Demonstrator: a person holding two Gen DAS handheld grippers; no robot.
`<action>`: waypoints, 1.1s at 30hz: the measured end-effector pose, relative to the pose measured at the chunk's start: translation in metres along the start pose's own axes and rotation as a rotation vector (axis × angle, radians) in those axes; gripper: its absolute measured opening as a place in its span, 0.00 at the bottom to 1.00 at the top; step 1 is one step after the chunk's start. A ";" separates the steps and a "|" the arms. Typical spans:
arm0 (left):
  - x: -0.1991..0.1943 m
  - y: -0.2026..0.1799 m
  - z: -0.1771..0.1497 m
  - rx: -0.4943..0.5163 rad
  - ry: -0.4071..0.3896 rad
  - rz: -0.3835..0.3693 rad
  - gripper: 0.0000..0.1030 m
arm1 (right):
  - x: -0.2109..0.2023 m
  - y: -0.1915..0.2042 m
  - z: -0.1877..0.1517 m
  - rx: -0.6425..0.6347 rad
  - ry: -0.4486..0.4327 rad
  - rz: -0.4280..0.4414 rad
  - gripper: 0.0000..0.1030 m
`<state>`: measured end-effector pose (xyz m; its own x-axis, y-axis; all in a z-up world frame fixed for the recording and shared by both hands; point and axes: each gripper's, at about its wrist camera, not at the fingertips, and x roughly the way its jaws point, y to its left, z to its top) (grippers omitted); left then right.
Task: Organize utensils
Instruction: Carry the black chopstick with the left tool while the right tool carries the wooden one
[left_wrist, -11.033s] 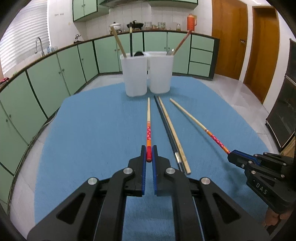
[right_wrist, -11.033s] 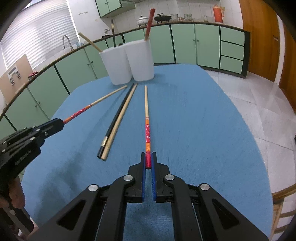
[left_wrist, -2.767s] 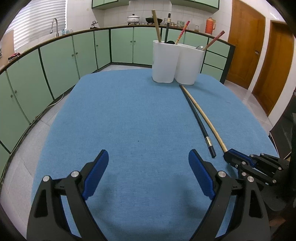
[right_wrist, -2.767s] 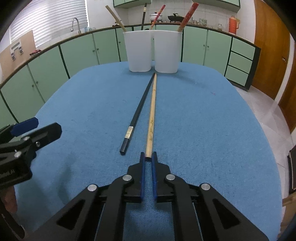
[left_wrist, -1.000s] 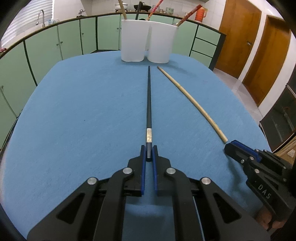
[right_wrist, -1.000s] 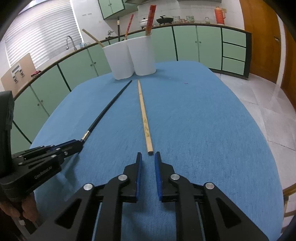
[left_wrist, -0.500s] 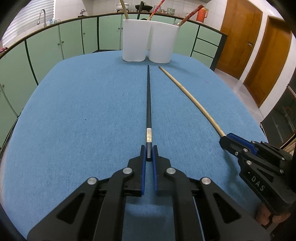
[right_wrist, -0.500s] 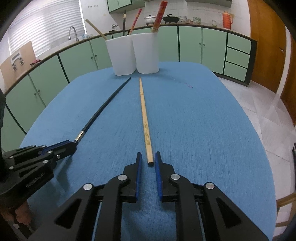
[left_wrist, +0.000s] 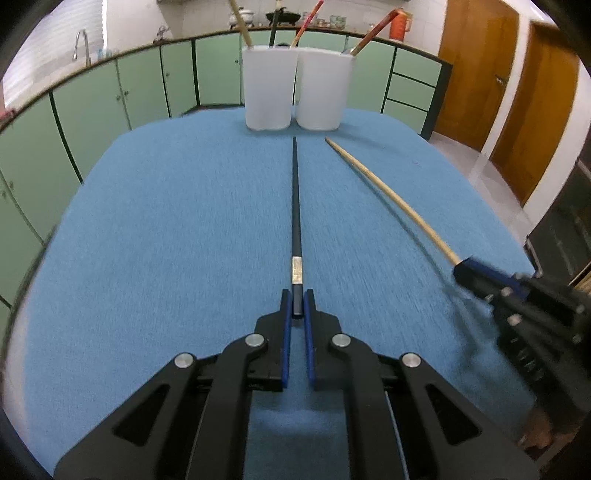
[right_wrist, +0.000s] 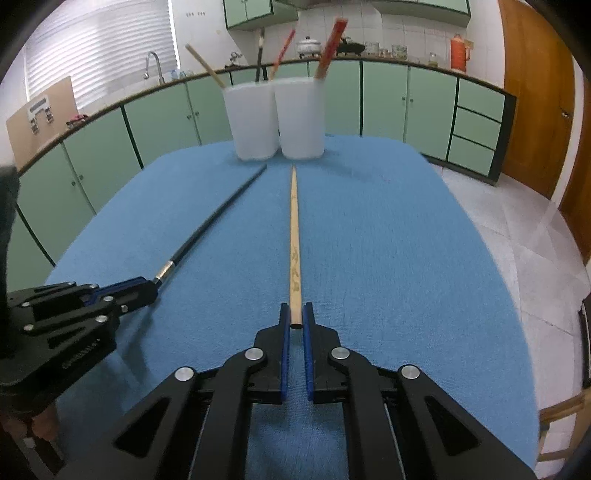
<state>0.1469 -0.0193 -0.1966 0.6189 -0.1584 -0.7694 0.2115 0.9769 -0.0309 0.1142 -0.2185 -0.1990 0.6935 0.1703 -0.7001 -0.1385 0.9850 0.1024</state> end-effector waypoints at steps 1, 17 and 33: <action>-0.006 0.000 0.003 0.016 -0.014 0.006 0.05 | -0.007 0.000 0.004 -0.007 -0.014 0.001 0.06; -0.101 0.016 0.073 0.083 -0.226 -0.008 0.05 | -0.084 -0.013 0.092 -0.014 -0.225 0.038 0.06; -0.128 0.017 0.117 0.072 -0.307 -0.039 0.05 | -0.093 -0.007 0.147 -0.049 -0.278 0.103 0.06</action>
<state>0.1603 0.0010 -0.0240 0.8063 -0.2422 -0.5396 0.2860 0.9582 -0.0028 0.1552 -0.2376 -0.0307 0.8403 0.2767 -0.4663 -0.2479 0.9609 0.1236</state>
